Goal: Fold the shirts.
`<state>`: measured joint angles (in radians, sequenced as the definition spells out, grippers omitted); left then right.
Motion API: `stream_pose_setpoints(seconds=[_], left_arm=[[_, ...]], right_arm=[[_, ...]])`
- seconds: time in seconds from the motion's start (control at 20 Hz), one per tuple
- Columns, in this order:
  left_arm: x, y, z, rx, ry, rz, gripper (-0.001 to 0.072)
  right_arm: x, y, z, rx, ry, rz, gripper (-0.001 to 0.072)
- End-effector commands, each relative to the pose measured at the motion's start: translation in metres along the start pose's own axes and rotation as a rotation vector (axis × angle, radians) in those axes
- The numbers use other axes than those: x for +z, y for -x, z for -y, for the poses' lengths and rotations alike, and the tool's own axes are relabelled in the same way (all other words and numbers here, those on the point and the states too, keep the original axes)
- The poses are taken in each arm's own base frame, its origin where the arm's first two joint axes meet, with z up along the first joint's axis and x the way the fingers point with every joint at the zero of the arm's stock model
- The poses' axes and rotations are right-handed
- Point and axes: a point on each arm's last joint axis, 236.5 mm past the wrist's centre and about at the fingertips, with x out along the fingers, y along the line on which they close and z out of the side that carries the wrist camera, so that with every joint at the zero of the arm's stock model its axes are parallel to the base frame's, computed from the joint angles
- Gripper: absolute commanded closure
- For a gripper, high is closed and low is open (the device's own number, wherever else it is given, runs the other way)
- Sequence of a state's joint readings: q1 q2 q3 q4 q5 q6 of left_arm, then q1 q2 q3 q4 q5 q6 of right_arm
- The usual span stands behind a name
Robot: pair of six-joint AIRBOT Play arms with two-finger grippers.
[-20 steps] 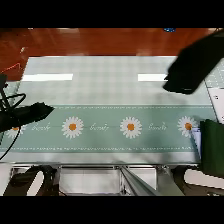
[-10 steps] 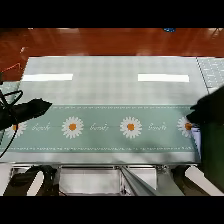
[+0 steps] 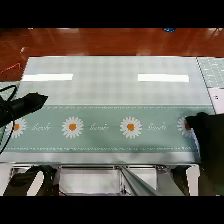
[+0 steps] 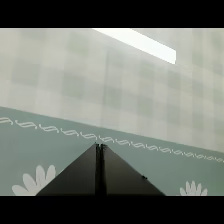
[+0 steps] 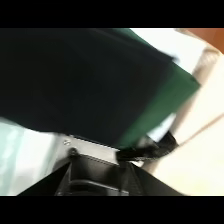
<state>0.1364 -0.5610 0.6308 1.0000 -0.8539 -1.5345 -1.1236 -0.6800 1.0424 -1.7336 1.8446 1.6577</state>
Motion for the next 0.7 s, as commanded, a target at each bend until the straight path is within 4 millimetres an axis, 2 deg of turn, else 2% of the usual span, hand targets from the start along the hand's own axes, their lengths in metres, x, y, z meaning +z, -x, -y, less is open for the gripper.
stream_pose_setpoints(seconds=[0.0,0.05,0.1,0.15,0.2,0.25,0.3,0.35,0.4,0.45,0.5,0.55,0.6,0.65], left_arm=[[0.033,0.002,-0.001,0.006,-0.001,0.141,0.0688],[0.048,0.005,-0.001,0.008,-0.002,0.2,0.0687],[0.063,0.007,0.0,0.008,-0.007,0.246,0.0688],[0.075,0.008,0.004,0.006,-0.016,0.261,0.0688],[0.089,0.006,0.01,0.003,-0.043,0.258,0.0688],[0.103,0.003,0.019,-0.004,-0.067,0.239,0.0688],[0.116,-0.001,0.029,-0.015,-0.09,0.204,0.0688],[0.128,-0.006,0.042,-0.035,-0.105,0.159,0.0688],[0.139,-0.012,0.06,-0.067,-0.148,0.108,0.0688],[0.145,-0.019,0.082,-0.105,-0.195,0.051,0.0688],[0.145,-0.027,0.104,-0.143,-0.234,-0.003,0.0689],[0.141,-0.037,0.124,-0.179,-0.282,-0.056,0.0689],[0.13,-0.049,0.142,-0.207,-0.328,-0.113,0.0689],[0.114,-0.062,0.151,-0.211,-0.365,-0.168,0.0689]], right_arm=[[-0.002,-0.009,0.014,-0.051,-0.035,0.002,0.0304],[0.008,-0.005,0.007,-0.023,-0.033,0.019,0.0308],[0.021,0.002,-0.007,0.038,-0.02,0.043,0.036],[0.04,0.014,-0.033,0.147,-0.006,0.078,0.047],[0.058,0.032,-0.067,0.299,0.012,0.113,0.0587],[0.076,0.062,-0.117,0.509,0.065,0.163,0.0665],[0.09,0.101,-0.166,0.706,0.134,0.223,0.0687],[0.094,0.138,-0.209,0.857,0.217,0.276,0.0688],[0.088,0.169,-0.25,0.959,0.324,0.322,0.0687],[0.068,0.193,-0.293,1.021,0.457,0.355,0.0688],[0.038,0.204,-0.333,1.054,0.603,0.368,0.0687],[0.004,0.205,-0.368,1.063,0.732,0.361,0.0688],[-0.036,0.194,-0.4,1.042,0.872,0.348,0.0687],[-0.073,0.174,-0.425,0.985,1.002,0.332,0.0687]])
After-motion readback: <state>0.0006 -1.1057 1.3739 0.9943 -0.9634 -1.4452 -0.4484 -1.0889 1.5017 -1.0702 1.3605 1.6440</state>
